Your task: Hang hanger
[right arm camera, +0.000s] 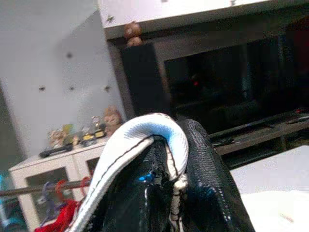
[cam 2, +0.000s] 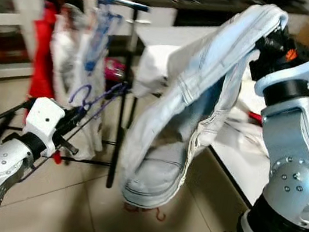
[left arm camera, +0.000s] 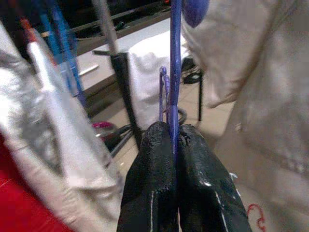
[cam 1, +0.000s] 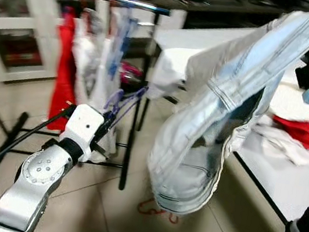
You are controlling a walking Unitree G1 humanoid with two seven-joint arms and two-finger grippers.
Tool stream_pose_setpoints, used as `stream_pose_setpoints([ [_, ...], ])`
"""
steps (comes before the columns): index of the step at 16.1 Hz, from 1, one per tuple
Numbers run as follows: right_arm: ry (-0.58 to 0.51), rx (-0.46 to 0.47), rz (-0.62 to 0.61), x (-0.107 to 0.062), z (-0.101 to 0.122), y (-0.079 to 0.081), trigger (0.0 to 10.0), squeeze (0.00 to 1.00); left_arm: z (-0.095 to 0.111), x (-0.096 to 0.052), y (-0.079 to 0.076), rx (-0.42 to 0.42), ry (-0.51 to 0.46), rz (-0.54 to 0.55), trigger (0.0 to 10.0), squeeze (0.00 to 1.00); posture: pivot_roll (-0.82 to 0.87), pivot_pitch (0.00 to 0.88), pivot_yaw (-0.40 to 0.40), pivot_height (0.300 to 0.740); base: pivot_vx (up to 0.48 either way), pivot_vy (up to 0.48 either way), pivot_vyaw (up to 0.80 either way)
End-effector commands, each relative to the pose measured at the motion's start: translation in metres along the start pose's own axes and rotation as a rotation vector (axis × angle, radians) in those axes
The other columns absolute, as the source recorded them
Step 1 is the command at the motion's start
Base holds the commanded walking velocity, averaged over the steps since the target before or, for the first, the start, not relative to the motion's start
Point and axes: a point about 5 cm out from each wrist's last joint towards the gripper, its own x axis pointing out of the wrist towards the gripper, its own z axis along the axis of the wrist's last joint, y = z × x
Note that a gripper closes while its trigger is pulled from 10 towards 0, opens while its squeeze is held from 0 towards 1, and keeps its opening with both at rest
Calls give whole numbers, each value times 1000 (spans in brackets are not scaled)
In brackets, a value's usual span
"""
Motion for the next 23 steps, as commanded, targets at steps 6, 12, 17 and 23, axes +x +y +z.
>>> stream_pose_setpoints([
  [6, 28, -50, 46, 15, -3, 9, 10000, 0, 17, 11, -3, -28, -85, 38, 10000, 0, 22, 0, -73, 740, 174, 0, -267],
  [12, -32, -7, 103, 27, 0, 24, 10000, 0, 22, 13, 6, -17, -97, 54, 10000, 0, 17, 0, -52, 740, 304, 0, 0],
  [17, -91, -79, 57, 49, 21, 10, 10000, 0, 25, 15, 3, -8, -105, 34, 10000, 0, 23, 0, -60, 740, 313, 0, -800],
  [23, -148, -150, -109, 74, 48, -51, 10000, 0, 24, 18, -8, -20, -113, -37, 10000, 0, 16, 0, -55, 740, 313, 0, -800],
])
